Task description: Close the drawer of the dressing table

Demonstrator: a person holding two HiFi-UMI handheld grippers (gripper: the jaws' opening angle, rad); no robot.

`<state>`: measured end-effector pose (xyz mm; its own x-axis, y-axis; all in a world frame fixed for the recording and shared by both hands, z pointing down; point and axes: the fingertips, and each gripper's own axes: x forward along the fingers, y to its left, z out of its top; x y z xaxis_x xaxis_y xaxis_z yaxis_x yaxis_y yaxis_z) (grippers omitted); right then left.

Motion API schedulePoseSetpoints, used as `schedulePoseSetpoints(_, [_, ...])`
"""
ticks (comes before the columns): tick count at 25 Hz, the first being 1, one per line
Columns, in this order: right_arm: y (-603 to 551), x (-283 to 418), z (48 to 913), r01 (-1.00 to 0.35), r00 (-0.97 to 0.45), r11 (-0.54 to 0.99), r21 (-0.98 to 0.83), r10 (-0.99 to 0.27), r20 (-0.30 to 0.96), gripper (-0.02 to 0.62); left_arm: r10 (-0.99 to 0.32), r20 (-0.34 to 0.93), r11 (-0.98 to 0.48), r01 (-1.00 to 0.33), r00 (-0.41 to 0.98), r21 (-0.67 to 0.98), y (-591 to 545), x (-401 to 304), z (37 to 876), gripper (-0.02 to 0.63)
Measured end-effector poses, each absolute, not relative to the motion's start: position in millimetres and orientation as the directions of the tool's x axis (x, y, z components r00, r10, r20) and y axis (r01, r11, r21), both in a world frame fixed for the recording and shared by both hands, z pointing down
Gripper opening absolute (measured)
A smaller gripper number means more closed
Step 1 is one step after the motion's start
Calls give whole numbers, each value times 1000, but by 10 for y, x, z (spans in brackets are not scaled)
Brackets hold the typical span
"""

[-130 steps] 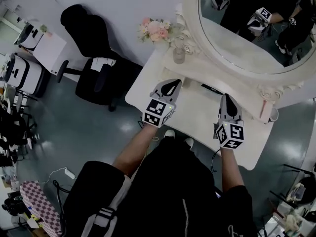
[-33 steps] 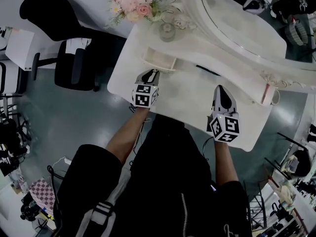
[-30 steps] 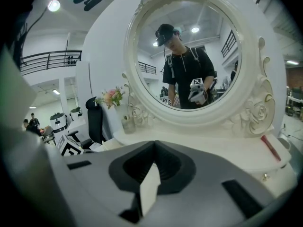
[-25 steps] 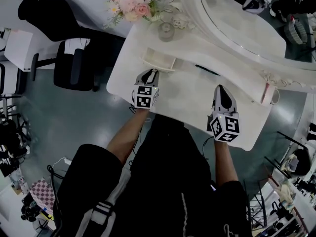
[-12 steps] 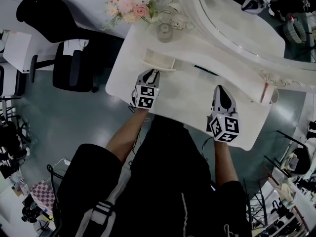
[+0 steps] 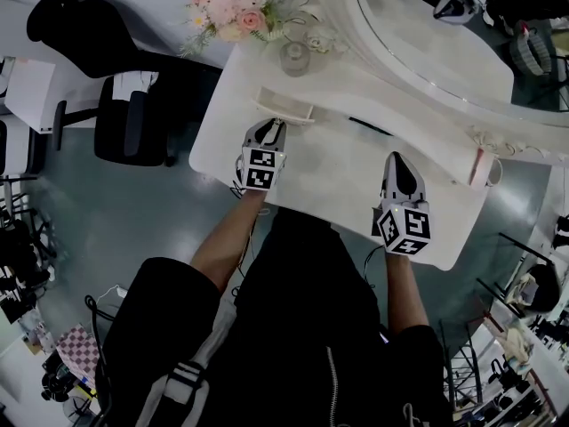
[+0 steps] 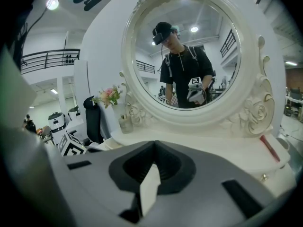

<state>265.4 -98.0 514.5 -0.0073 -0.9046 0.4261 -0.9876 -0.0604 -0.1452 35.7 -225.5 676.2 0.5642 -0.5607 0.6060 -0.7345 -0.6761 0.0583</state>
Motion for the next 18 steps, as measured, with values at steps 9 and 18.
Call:
schedulePoseSetpoints(9, [-964, 2740, 5155, -987, 8, -77, -143, -904, 428, 3, -546, 610, -687, -724, 574, 66, -2379, 428, 6839, 94])
schedulePoseSetpoints(18, [-934, 2848, 5150, -985, 33, -104, -140, -900, 435, 3, -542, 608, -693, -718, 580, 67, -2575, 528, 6864, 94])
